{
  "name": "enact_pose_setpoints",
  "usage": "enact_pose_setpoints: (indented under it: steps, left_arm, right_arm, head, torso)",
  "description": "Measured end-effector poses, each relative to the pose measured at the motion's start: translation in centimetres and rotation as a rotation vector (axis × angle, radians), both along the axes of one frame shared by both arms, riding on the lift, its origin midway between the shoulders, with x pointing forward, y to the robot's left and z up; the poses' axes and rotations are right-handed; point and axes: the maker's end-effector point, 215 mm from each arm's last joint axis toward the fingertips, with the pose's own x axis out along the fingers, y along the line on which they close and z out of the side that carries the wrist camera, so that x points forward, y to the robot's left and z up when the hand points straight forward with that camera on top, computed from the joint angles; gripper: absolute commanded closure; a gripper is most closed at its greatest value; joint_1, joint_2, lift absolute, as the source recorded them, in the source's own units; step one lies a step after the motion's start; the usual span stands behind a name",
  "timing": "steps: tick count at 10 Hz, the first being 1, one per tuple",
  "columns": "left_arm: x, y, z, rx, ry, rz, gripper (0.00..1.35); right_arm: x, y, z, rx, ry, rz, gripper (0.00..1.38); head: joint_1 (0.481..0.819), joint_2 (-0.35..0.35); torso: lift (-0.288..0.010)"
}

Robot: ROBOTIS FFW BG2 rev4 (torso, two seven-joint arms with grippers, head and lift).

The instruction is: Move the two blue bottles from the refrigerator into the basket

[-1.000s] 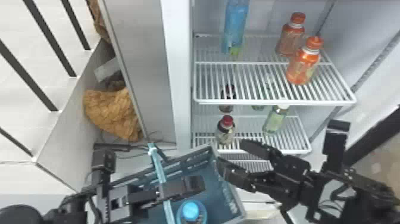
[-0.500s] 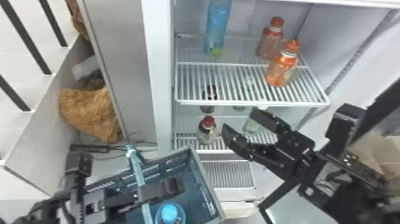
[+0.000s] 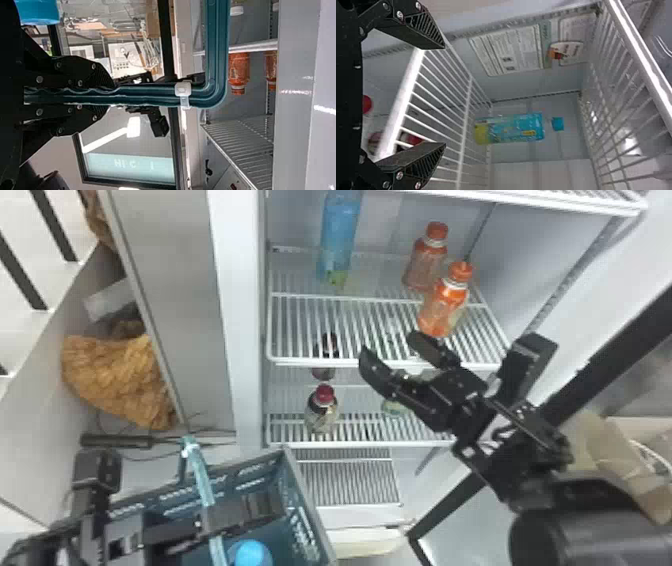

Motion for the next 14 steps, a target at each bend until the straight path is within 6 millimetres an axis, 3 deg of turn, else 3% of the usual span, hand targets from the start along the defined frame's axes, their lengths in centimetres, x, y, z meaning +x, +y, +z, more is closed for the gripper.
enact_pose_setpoints:
  steps: [6,11,14]
  left_arm:
    - [0.2,-0.1,0.2,-0.004,-0.003,-0.003,1.20]
    - [0.3,-0.2,0.3,-0.011,-0.004,-0.005,1.20]
    - [0.5,-0.4,0.4,-0.012,-0.008,-0.009,1.20]
  right_arm:
    - [9.0,-0.1,1.4,0.007,-0.086,-0.061,0.19]
    - [14.8,1.4,2.3,0.015,-0.108,-0.064,0.19]
    - [17.1,2.2,2.8,0.010,-0.105,-0.070,0.18]
  head:
    - [0.695,-0.165]
    - [0.695,-0.135]
    - [0.695,-0.124]
  torso:
    - [-0.010]
    - [-0.010]
    - [-0.010]
